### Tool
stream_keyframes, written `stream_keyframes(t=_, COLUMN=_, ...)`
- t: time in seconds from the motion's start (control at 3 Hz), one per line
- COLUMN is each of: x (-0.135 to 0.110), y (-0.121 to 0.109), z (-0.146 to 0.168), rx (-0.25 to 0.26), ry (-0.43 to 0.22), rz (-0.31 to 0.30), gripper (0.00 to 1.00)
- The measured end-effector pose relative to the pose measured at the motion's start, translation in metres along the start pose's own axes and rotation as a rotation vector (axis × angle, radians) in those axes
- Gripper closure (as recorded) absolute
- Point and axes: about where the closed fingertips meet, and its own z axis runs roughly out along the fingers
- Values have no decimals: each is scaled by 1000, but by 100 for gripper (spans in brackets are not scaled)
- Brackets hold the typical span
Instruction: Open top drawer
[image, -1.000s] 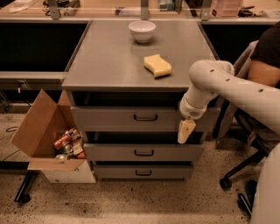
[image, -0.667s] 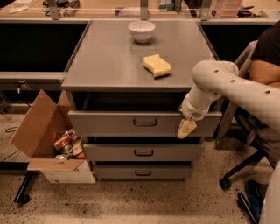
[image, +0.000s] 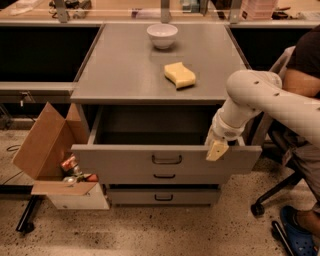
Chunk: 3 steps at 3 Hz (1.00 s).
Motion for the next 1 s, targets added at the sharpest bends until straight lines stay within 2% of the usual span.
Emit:
stream_keyframes(t=0.33, x=0, y=0, z=0, rx=0, ry=0, rz=0, gripper=90)
stream_keyframes(t=1.0, x=0, y=0, z=0, rx=0, ry=0, rz=0, gripper=43)
